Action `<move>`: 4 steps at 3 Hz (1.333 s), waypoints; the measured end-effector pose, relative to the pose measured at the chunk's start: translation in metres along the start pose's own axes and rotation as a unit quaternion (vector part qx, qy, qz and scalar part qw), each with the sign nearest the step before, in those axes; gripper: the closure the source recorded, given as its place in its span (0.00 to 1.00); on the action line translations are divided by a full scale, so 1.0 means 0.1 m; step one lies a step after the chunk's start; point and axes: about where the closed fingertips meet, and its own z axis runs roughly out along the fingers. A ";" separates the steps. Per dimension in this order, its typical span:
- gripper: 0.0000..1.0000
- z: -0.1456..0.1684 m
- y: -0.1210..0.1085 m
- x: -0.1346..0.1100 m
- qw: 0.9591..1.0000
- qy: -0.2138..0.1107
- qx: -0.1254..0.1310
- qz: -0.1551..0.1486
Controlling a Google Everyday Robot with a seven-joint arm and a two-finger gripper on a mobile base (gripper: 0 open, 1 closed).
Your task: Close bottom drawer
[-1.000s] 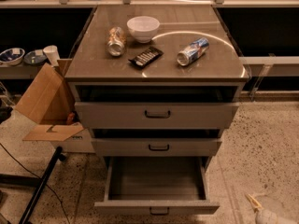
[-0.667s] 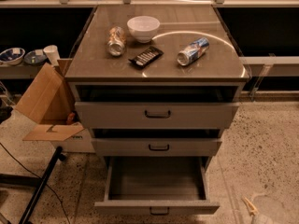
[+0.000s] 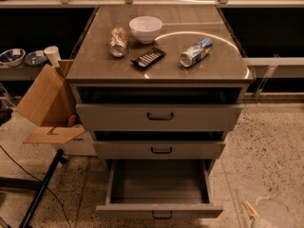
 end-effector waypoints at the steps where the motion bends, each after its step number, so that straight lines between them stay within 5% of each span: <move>1: 0.00 0.20 0.05 0.05 1.000 -0.011 0.007 -0.007; 4: 0.00 0.65 -0.29 0.00 0.997 -0.060 0.048 -0.002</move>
Offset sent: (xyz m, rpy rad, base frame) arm 0.0254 0.0365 -0.0338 0.0324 -0.0692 -0.0276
